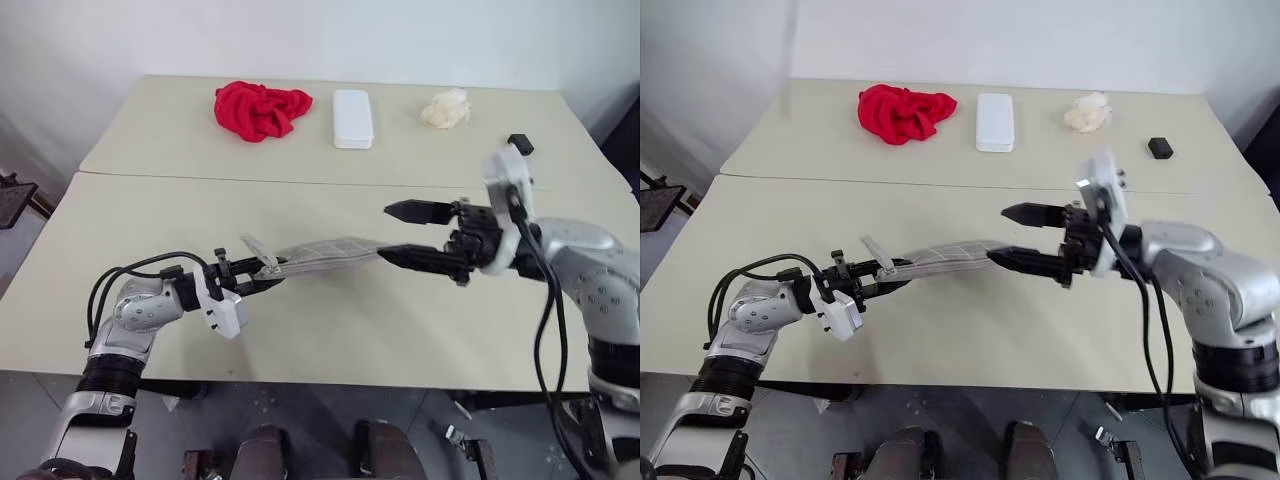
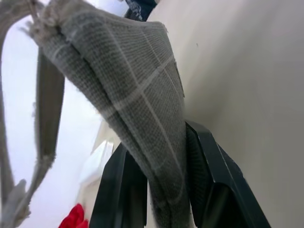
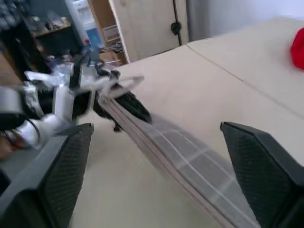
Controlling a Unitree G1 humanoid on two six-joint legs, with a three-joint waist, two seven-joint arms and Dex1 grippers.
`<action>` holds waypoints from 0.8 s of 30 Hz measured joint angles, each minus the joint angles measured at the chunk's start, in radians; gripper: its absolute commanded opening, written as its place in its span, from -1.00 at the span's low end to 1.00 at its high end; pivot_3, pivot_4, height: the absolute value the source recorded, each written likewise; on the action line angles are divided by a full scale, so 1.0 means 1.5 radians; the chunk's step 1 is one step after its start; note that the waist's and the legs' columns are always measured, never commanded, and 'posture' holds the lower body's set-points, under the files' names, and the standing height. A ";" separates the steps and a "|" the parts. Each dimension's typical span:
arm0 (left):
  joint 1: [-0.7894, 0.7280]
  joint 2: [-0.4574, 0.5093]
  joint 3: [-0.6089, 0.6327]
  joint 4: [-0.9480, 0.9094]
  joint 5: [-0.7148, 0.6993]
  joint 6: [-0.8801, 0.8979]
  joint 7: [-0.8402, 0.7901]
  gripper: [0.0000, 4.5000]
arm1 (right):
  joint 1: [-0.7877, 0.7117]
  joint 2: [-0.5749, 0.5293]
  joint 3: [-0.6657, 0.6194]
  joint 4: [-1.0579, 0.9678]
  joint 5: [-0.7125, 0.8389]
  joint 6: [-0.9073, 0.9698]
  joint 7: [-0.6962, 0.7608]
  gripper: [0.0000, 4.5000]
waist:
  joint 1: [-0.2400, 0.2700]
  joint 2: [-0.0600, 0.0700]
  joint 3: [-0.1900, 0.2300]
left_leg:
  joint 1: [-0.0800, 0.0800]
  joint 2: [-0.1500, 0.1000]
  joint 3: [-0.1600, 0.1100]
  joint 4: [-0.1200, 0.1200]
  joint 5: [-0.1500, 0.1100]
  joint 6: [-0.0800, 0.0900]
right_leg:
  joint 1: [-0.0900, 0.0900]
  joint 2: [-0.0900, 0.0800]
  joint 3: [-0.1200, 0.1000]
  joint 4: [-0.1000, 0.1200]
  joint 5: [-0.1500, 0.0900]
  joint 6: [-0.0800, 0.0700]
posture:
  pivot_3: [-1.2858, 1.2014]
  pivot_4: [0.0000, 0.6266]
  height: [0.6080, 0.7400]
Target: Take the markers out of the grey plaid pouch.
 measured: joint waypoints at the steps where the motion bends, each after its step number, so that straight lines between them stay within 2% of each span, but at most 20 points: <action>1: -0.007 0.001 -0.001 0.006 0.018 -0.004 0.014 -0.69 | -0.036 0.026 0.016 0.012 0.002 0.043 -0.038 0.97 | -0.001 0.000 0.000 | 0.000 0.000 0.000 0.000 0.000 0.000 | 0.000 0.000 0.000 0.000 0.000 0.000 | 0.03 -0.52 1.00; 4: -0.031 -0.001 -0.003 0.017 0.071 -0.013 0.056 -0.69 | -0.102 0.123 0.033 0.056 0.012 0.138 -0.152 0.97 | -0.002 0.000 0.000 | -0.001 0.000 0.002 0.000 0.000 0.000 | -0.002 0.000 0.000 0.001 0.000 0.000 | 0.03 -0.52 1.00; 7: -0.037 0.000 -0.003 0.020 0.107 -0.017 0.096 -0.69 | -0.131 0.168 0.042 0.076 0.013 0.200 -0.215 0.97 | 0.001 0.000 0.000 | -0.009 -0.001 0.002 0.001 0.000 0.000 | -0.009 0.000 -0.001 0.002 0.000 0.000 | 0.03 -0.52 1.00; 18: -0.037 0.018 -0.037 0.018 0.149 -0.003 0.164 -0.69 | -0.148 0.289 0.065 0.082 -0.002 0.246 -0.293 0.97 | -0.003 0.000 0.000 | -0.011 -0.001 0.003 0.001 0.000 0.000 | -0.011 0.000 -0.004 0.001 0.000 0.000 | 0.03 -0.52 1.00; 24: -0.036 0.023 -0.054 0.014 0.152 0.008 0.181 -0.69 | -0.148 0.306 0.088 0.086 -0.041 0.238 -0.312 0.97 | -0.003 0.000 0.000 | -0.011 -0.001 0.003 0.001 0.000 0.000 | -0.011 0.000 -0.004 0.001 0.000 0.000 | 0.03 -0.52 1.00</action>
